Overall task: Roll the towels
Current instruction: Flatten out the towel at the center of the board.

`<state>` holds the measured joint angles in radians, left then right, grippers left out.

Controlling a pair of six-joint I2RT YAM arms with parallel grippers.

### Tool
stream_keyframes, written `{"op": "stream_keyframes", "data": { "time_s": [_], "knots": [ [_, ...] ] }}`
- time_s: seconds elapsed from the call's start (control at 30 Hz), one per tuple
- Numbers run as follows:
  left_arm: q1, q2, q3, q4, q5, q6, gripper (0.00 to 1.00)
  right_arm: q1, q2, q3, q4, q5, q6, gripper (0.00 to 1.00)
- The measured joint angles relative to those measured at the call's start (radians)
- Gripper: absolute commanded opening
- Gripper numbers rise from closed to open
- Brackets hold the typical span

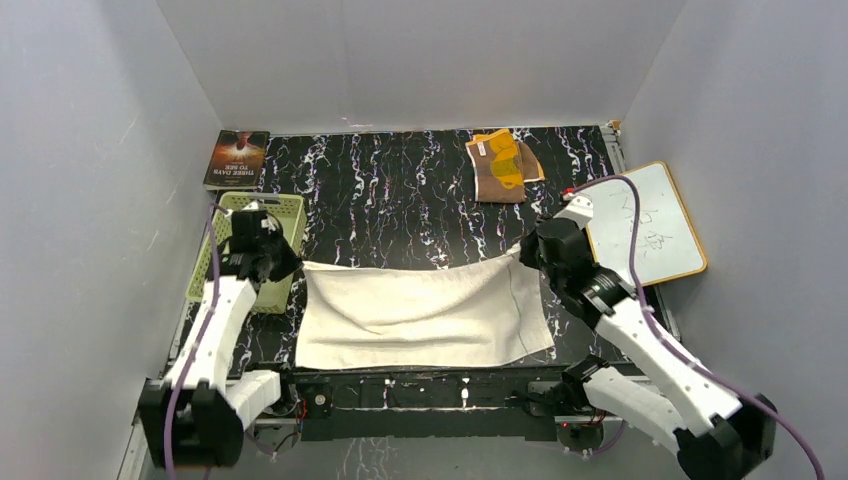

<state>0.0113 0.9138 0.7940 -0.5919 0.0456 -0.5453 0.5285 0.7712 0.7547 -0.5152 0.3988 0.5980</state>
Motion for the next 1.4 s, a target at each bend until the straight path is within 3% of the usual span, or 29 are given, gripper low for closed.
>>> {"op": "stream_keyframes", "data": {
  "time_s": [0.03,0.13,0.17,0.2,0.23,0.27,0.33,0.37,0.43,0.57,0.67,0.73,0.8,0.9,1.07,1.17,1.27,1.4],
  "knots": [
    [0.0,0.072,-0.017,0.053,0.002,-0.011,0.0,-0.013,0.058,-0.013,0.039,0.011,0.015,0.01],
    [0.0,0.306,-0.005,0.218,0.012,-0.029,0.12,-0.102,0.24,-0.017,0.175,0.001,0.056,0.23],
    [0.0,0.368,0.01,0.256,0.016,-0.03,0.22,-0.135,0.291,-0.014,0.215,-0.007,0.065,0.4],
    [0.0,0.446,0.04,0.297,0.022,-0.032,0.31,-0.176,0.357,-0.004,0.25,-0.02,0.072,0.71],
    [0.0,0.518,0.077,0.33,0.026,-0.029,0.41,-0.216,0.433,0.015,0.282,-0.032,0.083,0.87],
    [0.0,0.587,0.126,0.354,0.03,-0.024,0.47,-0.253,0.513,0.048,0.301,-0.042,0.088,0.93],
    [0.001,0.706,0.245,0.385,0.043,-0.012,0.58,-0.304,0.659,0.14,0.309,-0.061,0.066,0.96],
    [0.0,0.745,0.299,0.396,0.047,-0.001,0.63,-0.319,0.718,0.192,0.309,-0.072,0.048,0.96],
    [0.002,0.784,0.383,0.418,0.06,0.022,0.64,-0.326,0.776,0.265,0.317,-0.105,0.01,0.89],
    [0.006,0.749,0.462,0.431,0.122,0.082,0.55,-0.311,0.734,0.274,0.339,-0.196,-0.029,0.8],
    [0.007,0.66,0.402,0.435,0.178,0.101,0.52,-0.277,0.684,0.245,0.338,-0.251,-0.04,0.85],
    [0.007,0.564,0.302,0.417,0.208,0.108,0.57,-0.252,0.676,0.226,0.319,-0.274,-0.047,0.9],
    [0.006,0.512,0.246,0.391,0.215,0.121,0.6,-0.242,0.682,0.196,0.298,-0.308,-0.055,0.9],
    [0.006,0.484,0.191,0.344,0.231,0.159,0.56,-0.3,0.705,0.149,0.268,-0.365,-0.07,0.86],
    [0.006,0.522,0.185,0.279,0.243,0.202,0.54,-0.414,0.795,0.195,0.189,-0.369,-0.104,0.66],
    [0.006,0.524,0.183,0.27,0.265,0.206,0.47,-0.422,0.815,0.199,0.199,-0.414,-0.114,0.4],
    [0.006,0.538,0.167,0.296,0.312,0.206,0.34,-0.417,0.821,0.195,0.234,-0.484,-0.111,0.18],
    [0.006,0.621,0.123,0.333,0.35,0.201,0.1,-0.411,0.853,0.184,0.274,-0.527,-0.102,0.07]
  ]
}}
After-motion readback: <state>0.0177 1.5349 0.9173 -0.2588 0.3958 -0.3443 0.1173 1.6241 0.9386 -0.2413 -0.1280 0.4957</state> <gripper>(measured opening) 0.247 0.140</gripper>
